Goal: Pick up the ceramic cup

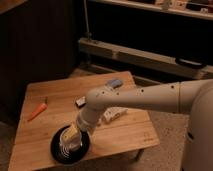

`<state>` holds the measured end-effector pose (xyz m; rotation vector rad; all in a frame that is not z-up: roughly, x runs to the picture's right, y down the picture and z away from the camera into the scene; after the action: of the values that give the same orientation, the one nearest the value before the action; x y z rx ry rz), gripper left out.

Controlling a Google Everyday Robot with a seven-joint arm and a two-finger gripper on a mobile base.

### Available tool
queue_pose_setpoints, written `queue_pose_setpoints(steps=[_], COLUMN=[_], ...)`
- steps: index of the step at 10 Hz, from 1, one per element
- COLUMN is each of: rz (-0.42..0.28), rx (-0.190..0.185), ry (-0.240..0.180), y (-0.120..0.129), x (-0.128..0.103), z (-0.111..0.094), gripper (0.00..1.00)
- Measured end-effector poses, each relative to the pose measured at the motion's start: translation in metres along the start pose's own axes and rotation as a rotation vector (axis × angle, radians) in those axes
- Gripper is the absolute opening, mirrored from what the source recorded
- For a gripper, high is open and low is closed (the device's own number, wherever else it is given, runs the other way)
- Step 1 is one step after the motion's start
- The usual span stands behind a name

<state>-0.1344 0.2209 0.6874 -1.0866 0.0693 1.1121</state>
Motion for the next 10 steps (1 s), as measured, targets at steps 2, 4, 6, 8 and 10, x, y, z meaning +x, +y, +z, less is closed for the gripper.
queue_pose_setpoints(steps=[2,4,6,8,10], rz=[0.011,0.014,0.005,-0.006,-0.016], rx=[0.010,0.017,0.027,0.039,0.040], ry=[-0.002,0.000,0.005,0.012,0.000], y=[-0.004,-0.005,-0.001,0.003,0.006], x=[-0.002,-0.004,-0.006,-0.008,-0.009], z=[0.001,0.001,-0.001,-0.005,-0.014], gripper=[0.67,0.45,0.25,0.09,0.09])
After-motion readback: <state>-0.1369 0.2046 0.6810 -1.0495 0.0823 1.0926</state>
